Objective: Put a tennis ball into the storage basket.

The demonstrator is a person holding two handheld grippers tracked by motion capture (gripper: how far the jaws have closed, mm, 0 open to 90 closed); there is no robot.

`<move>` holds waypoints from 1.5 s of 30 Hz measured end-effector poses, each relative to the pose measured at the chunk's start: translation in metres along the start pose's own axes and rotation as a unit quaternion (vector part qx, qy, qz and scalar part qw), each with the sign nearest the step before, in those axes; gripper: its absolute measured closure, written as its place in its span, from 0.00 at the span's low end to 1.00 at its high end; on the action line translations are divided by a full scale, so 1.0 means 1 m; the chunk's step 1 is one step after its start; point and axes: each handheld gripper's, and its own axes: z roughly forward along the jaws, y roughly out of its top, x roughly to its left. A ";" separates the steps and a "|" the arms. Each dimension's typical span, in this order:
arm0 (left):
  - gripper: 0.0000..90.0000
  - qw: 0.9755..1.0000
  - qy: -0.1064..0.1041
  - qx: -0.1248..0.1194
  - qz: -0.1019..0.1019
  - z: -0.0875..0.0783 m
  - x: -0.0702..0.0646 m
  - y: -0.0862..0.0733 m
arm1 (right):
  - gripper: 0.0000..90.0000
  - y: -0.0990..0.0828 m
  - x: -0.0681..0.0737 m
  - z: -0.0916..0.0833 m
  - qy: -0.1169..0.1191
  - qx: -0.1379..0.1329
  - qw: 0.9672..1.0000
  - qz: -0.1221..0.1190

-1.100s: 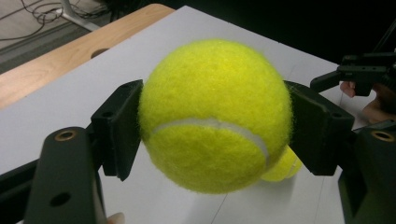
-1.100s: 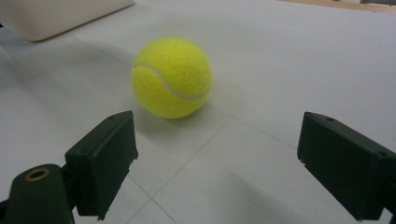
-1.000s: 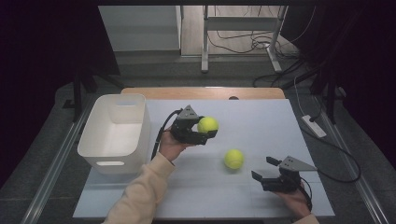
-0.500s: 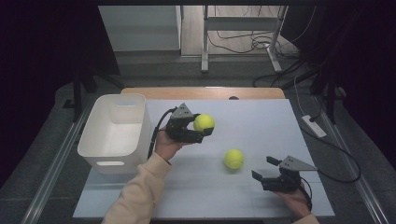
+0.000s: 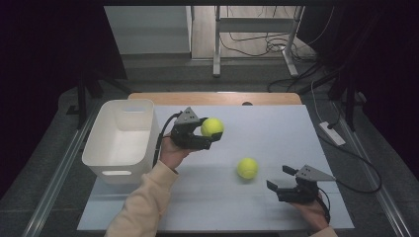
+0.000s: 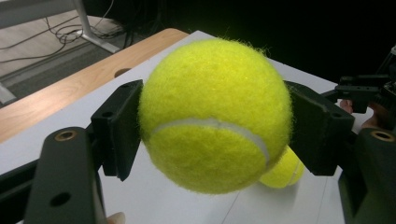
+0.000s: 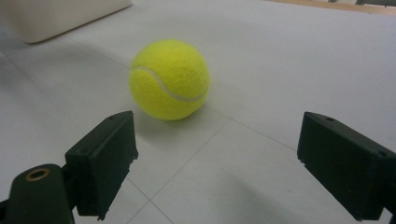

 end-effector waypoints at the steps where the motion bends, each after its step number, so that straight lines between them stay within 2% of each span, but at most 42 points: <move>1: 0.30 1.000 0.002 -0.003 -0.002 -0.002 0.001 0.000 | 0.13 0.000 0.000 0.000 0.000 0.000 1.000 0.000; 11: 0.30 1.000 0.010 -0.020 -0.009 -0.013 0.004 0.001 | 0.13 0.000 0.001 0.001 0.001 0.000 1.000 -0.002; 45: 0.30 0.998 0.040 -0.045 -0.008 -0.037 0.012 0.017 | 0.13 0.000 0.000 0.000 -0.004 -0.001 1.000 0.000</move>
